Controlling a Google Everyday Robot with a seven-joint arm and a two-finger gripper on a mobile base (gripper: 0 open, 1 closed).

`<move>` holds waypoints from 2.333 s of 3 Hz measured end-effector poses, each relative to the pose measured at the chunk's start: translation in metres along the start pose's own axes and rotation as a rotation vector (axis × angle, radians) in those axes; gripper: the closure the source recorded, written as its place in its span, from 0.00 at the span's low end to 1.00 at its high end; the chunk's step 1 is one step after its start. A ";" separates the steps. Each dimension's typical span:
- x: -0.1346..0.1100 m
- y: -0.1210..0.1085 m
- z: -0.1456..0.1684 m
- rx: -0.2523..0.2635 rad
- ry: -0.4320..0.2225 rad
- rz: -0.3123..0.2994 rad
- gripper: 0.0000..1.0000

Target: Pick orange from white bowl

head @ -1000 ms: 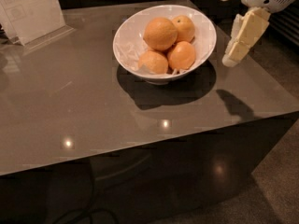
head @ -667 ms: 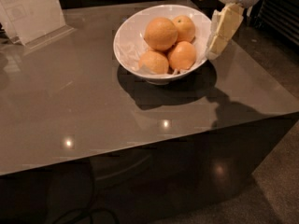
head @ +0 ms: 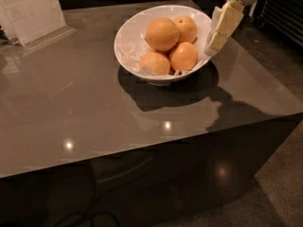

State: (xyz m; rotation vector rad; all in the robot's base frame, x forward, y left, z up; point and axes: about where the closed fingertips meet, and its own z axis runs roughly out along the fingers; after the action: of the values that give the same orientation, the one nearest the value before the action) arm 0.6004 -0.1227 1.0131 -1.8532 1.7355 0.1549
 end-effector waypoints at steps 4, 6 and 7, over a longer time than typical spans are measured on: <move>-0.008 -0.041 0.073 -0.094 -0.077 -0.041 0.00; -0.022 -0.053 0.105 -0.123 -0.160 -0.057 0.00; -0.032 -0.058 0.132 -0.172 -0.206 -0.069 0.00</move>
Offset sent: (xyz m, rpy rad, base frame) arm 0.0579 0.0254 -0.0357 0.0287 0.0988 0.1193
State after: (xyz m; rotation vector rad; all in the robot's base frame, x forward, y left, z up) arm 0.6906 -0.0323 0.9393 -1.9409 1.5564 0.4637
